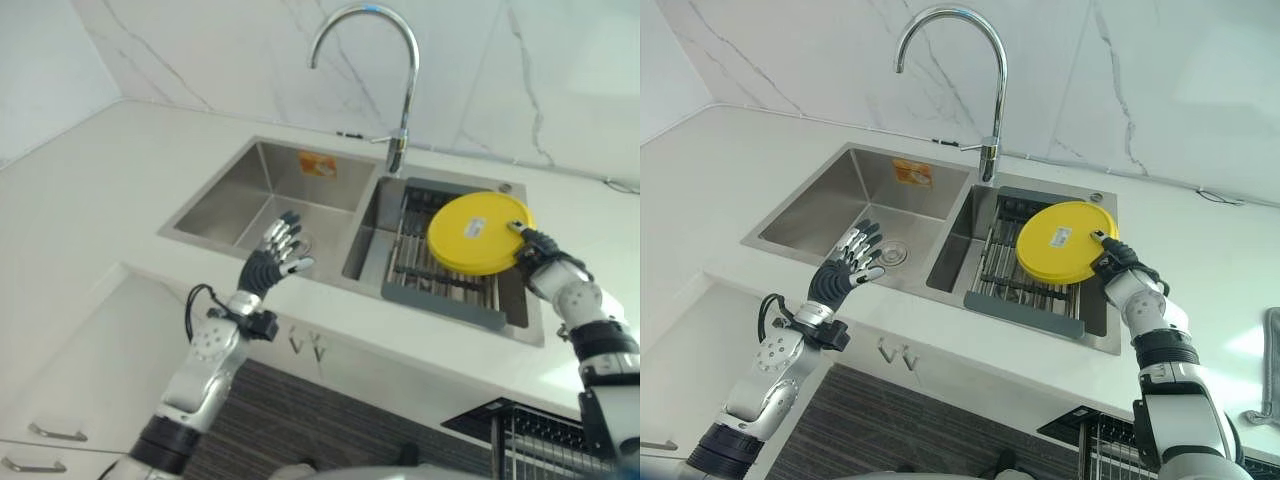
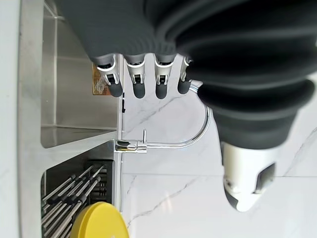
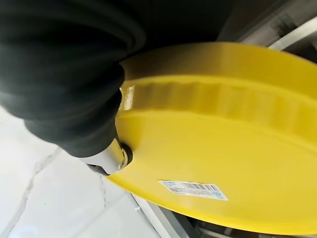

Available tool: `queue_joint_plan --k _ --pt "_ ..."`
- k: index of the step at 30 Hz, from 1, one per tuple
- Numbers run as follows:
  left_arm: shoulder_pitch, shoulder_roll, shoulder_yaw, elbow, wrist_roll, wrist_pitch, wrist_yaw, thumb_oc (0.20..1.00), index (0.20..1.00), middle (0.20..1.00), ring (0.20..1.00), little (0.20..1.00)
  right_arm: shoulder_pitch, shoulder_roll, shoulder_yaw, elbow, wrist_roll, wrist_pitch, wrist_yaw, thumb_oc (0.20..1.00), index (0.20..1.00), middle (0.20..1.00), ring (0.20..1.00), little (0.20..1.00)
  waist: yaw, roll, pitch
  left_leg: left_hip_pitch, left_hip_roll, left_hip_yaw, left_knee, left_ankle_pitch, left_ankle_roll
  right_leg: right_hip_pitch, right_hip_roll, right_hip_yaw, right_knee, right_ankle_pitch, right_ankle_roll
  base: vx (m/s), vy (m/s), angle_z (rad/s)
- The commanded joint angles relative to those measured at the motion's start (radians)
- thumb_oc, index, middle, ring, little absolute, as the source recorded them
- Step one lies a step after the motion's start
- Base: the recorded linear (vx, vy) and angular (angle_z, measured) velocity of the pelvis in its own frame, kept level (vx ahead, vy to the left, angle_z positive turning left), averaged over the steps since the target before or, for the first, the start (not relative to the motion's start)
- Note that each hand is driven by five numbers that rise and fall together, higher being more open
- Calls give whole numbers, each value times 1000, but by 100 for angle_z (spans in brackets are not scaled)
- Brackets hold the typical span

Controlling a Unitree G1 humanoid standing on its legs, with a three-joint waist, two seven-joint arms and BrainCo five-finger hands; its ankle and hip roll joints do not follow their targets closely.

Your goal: Place the dishes in the dishwasher.

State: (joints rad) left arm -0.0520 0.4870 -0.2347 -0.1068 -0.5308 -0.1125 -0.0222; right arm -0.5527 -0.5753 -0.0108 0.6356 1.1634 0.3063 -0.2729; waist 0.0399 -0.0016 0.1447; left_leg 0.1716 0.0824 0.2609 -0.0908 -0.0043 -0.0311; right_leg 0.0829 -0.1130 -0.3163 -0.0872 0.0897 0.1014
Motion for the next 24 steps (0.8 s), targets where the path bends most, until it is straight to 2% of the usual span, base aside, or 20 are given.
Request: queue_joint_plan --k 1,5,8,9,11,12,14,17,18,19,21,22,23,24 --pt "-51 34 -1 -18 -20 -63 -6 1000 1000 1000 1000 1000 -29 5 -57 -159 90 -124 39 200 200 200 200 200 8 -41 -36 -22 -12 -3 4 -14 4 42 -9 -5 56 -60 14 -2 -131 2" --pt "1 24 44 -32 -7 -71 -24 1000 1000 1000 1000 1000 89 58 -92 -403 76 -189 42 200 200 200 200 200 -23 -35 -36 -19 1 21 4 -4 -3 48 13 10 31 -61 0 7 -152 -3" --pt "49 6 69 -43 0 -108 -47 1000 1000 1000 1000 1000 214 90 -139 -546 67 -213 54 200 200 200 200 200 -50 -30 -41 -16 -3 40 18 4 -9 49 17 40 12 -53 -5 28 21 -4" --pt "108 -21 106 -92 -27 -147 -55 1000 1000 1000 1000 1000 315 108 -180 -636 67 -222 97 200 200 200 200 200 -52 -40 -26 -76 15 -29 154 -21 -27 35 2 100 30 -49 -18 8 216 -8" --pt "129 -42 119 -100 -30 -175 -63 1000 1000 1000 1000 1000 346 115 -197 -664 64 -217 126 200 200 200 200 200 -50 -48 -16 -114 39 -101 230 -13 -47 26 -6 140 36 -43 -23 -48 299 -27" --pt "138 -50 129 -106 -26 -189 -63 1000 1000 1000 1000 1000 355 118 -206 -676 67 -214 134 200 200 200 200 200 -50 -54 -15 -129 34 -147 251 -17 -46 10 -18 167 43 -33 -22 -70 345 -77" --pt "152 -47 154 -131 -27 -197 -65 1000 1000 1000 1000 1000 386 125 -223 -712 69 -210 138 200 200 200 200 200 -59 -46 -13 -112 14 -186 221 -57 -32 -15 -43 212 66 -30 3 -32 439 -87" --pt "145 -37 169 -137 -17 -189 -88 1000 1000 1000 1000 1000 471 176 -260 -812 42 -210 156 200 200 200 200 200 -109 -38 -5 -72 -13 -148 163 -80 -9 -93 -105 238 130 0 50 4 483 -75" --pt "147 -36 162 -124 -4 -204 -94 1000 1000 1000 1000 1000 514 187 -279 -842 51 -214 174 200 200 200 200 200 -121 -39 -5 -75 -43 -154 170 -96 -1 -114 -130 258 149 26 54 37 514 -20" --pt "150 -36 157 -122 -5 -206 -102 1000 1000 1000 1000 1000 542 197 -290 -862 56 -217 183 200 200 200 200 200 -128 -40 -3 -80 -63 -156 179 -105 4 -125 -143 261 157 43 54 29 402 -23" --pt "159 -37 154 -134 -5 -197 -112 1000 1000 1000 1000 1000 601 220 -302 -904 57 -223 202 200 200 200 200 200 -139 -45 7 -83 -103 -155 192 -127 15 -173 -184 248 187 125 63 27 382 -33" --pt "180 -27 160 -153 -1 -191 -101 1000 1000 1000 1000 1000 623 219 -296 -930 65 -203 221 200 200 200 200 200 -136 -44 29 -54 -112 -106 187 -152 16 -208 -203 149 211 169 88 -40 480 -106" --pt "181 -14 151 -155 -5 -211 -89 1000 1000 1000 1000 1000 618 208 -280 -928 70 -210 221 200 200 200 200 200 -138 -38 37 -44 -110 -69 171 -142 21 -209 -179 110 232 142 85 -85 447 -131" --pt "177 -8 147 -157 -6 -215 -89 1000 1000 1000 1000 1000 617 200 -282 -927 79 -219 217 200 200 200 200 200 -142 -36 38 -48 -108 -52 163 -131 25 -204 -160 108 250 122 80 -266 397 -133"
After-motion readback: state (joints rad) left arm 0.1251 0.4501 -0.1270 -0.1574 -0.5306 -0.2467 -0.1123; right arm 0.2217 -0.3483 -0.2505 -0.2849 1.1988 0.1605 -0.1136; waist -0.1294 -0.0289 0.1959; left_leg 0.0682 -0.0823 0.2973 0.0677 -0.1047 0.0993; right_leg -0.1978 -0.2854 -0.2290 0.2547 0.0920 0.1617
